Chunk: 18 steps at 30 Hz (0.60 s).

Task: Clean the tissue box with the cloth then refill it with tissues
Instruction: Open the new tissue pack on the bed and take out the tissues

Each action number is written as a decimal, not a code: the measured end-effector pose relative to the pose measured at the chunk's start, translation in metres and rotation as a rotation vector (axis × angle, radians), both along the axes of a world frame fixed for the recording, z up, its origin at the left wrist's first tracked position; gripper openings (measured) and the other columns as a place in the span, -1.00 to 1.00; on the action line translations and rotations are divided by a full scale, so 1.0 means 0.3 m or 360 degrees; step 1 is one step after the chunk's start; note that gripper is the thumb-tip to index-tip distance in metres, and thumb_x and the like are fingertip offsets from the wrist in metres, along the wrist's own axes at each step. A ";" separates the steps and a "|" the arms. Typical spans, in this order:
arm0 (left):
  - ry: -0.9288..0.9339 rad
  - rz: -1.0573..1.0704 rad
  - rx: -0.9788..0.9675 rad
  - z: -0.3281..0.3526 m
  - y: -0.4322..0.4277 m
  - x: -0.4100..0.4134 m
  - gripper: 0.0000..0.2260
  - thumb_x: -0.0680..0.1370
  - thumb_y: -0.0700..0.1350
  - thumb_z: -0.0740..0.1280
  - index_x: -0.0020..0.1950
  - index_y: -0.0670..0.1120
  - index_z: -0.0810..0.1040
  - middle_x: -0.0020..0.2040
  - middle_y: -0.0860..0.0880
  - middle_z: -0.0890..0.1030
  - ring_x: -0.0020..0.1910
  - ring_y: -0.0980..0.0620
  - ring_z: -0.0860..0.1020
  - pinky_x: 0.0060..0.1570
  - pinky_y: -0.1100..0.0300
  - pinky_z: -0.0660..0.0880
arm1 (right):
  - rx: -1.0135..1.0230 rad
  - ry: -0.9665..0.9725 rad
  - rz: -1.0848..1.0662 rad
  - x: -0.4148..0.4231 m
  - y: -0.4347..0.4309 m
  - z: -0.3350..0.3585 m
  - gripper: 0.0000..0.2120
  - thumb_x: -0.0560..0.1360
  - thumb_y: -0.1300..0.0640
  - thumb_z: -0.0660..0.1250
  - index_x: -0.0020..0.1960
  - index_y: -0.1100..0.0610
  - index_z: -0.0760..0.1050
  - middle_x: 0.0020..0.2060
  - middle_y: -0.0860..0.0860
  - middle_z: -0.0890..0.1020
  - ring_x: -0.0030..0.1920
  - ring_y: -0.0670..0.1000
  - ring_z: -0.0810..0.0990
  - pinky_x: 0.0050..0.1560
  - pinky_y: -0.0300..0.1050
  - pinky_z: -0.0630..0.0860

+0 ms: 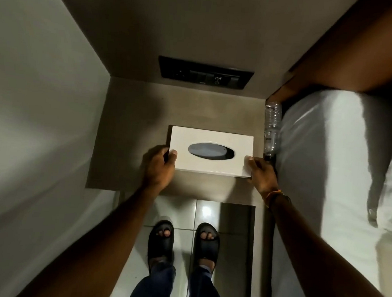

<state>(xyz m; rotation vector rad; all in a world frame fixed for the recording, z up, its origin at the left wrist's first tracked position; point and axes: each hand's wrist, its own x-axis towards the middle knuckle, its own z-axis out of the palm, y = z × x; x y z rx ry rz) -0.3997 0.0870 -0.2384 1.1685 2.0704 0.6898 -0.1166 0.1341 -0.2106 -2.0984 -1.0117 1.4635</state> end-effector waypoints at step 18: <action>-0.0251 0.0359 -0.0303 -0.050 0.066 0.007 -0.84 0.62 0.01 0.32 -0.09 -0.02 0.62 -0.27 0.13 0.55 -0.26 0.15 0.50 -0.31 0.27 0.32 | -0.0096 0.0134 -0.0277 0.024 0.048 -0.051 -0.91 0.54 0.10 0.45 0.03 0.04 0.70 0.05 0.02 0.71 0.22 0.12 0.62 0.39 0.15 0.48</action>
